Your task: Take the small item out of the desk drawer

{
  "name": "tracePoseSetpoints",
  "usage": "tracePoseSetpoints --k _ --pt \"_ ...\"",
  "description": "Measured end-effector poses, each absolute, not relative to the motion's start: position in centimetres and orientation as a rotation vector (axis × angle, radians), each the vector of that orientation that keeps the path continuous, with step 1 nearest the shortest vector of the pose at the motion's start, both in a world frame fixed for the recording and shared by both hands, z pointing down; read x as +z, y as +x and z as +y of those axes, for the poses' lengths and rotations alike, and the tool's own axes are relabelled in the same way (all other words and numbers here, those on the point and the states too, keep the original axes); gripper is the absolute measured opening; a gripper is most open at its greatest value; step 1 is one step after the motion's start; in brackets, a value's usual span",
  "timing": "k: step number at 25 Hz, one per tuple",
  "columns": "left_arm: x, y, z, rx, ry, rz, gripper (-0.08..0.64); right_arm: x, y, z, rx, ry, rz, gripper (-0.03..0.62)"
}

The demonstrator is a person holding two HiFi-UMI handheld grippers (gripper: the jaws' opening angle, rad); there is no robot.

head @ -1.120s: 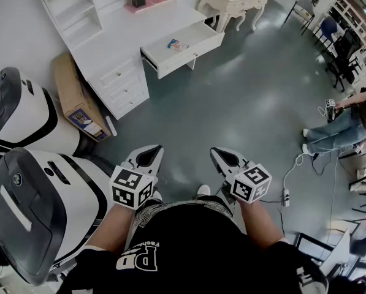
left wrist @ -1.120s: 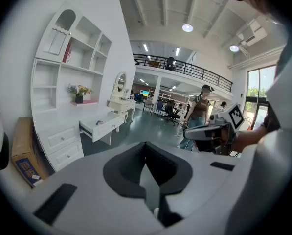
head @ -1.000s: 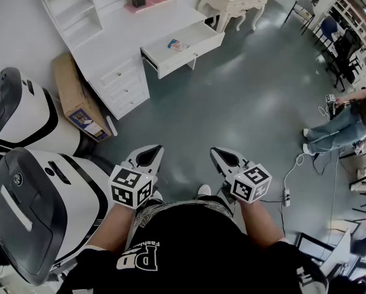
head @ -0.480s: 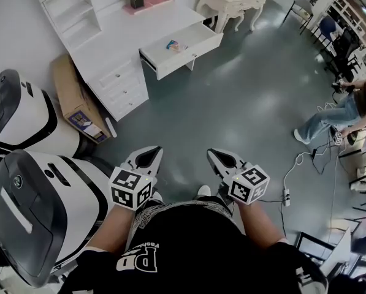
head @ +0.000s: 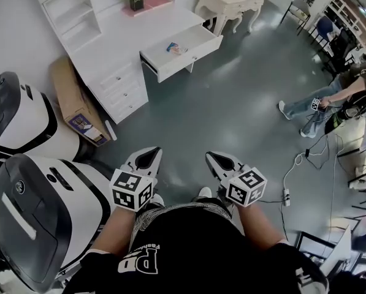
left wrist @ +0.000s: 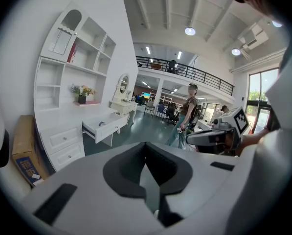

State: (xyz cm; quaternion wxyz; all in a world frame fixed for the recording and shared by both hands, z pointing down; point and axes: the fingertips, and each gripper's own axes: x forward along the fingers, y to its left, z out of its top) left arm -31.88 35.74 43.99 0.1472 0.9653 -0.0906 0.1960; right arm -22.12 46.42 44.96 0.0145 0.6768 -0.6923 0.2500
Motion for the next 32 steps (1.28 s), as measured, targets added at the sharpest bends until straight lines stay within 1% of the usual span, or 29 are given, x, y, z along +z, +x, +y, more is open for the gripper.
tracePoseSetpoints --k 12,17,21,25,32 --pt "45.6 -35.9 32.1 0.586 2.78 -0.214 0.014 45.7 -25.6 43.9 0.817 2.216 -2.043 0.009" --pt "47.3 -36.1 31.3 0.598 2.726 -0.204 0.014 47.2 -26.0 43.6 0.874 2.221 -1.999 0.009" --pt "47.6 -34.0 29.9 0.617 2.736 -0.198 0.014 47.7 -23.4 42.1 0.888 2.237 -1.998 0.009" --pt "47.6 -31.0 27.2 0.614 2.707 -0.239 0.014 48.5 -19.2 39.5 0.908 2.243 -2.014 0.009" --pt "46.9 -23.5 22.9 0.648 2.721 -0.292 0.014 47.3 -10.5 34.3 0.898 2.267 -2.088 0.009"
